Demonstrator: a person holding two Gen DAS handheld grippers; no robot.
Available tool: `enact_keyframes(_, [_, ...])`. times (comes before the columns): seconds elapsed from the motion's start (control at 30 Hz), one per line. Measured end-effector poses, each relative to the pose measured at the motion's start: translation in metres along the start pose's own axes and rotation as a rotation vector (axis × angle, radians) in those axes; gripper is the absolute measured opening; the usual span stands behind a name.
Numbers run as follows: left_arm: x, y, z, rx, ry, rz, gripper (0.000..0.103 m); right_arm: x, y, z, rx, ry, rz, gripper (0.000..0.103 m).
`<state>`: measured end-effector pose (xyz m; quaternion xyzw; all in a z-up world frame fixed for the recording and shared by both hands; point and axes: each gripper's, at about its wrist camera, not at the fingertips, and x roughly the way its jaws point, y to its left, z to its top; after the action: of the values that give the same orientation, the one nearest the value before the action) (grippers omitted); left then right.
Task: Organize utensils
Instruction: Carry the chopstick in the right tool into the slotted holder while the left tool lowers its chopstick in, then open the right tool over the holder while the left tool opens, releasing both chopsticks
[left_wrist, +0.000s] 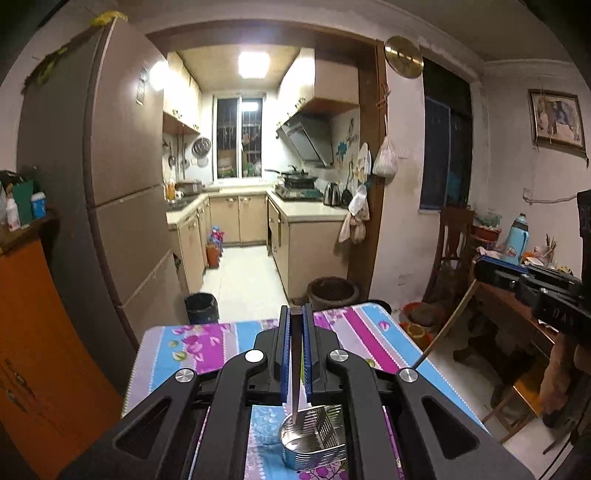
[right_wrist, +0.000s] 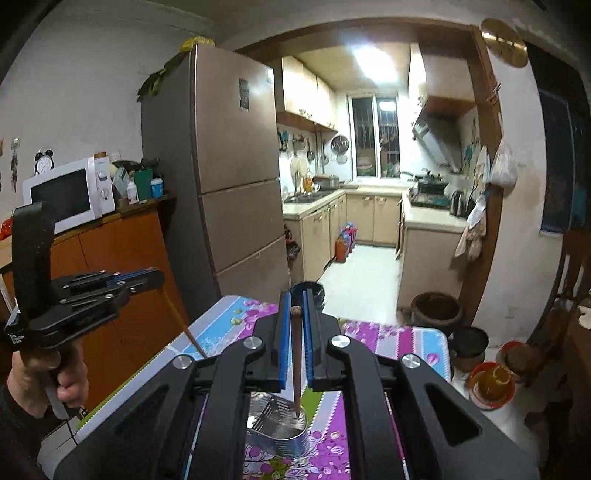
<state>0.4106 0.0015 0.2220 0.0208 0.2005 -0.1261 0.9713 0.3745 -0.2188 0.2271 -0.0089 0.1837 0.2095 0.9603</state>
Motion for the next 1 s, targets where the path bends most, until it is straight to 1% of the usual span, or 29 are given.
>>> enact_keyframes(0.2, [0.031,-0.005,-0.011,0.023,0.069,-0.011,0.007,0.030,0.002,-0.011,0.010,0.076,0.017,0.005])
enact_keyframes(0.43, [0.062,-0.002,-0.021,0.011,0.129,-0.008,0.007,0.057,-0.005,-0.023,0.037,0.142,0.033,0.005])
enact_keyframes(0.87, [0.097,0.009,-0.024,-0.027,0.178,-0.004,0.007,0.092,-0.015,-0.033,0.063,0.214,0.059,0.005])
enact_keyframes(1.0, [0.104,0.009,-0.025,-0.028,0.182,0.022,0.008,0.098,-0.020,-0.035,0.071,0.215,0.047,0.006])
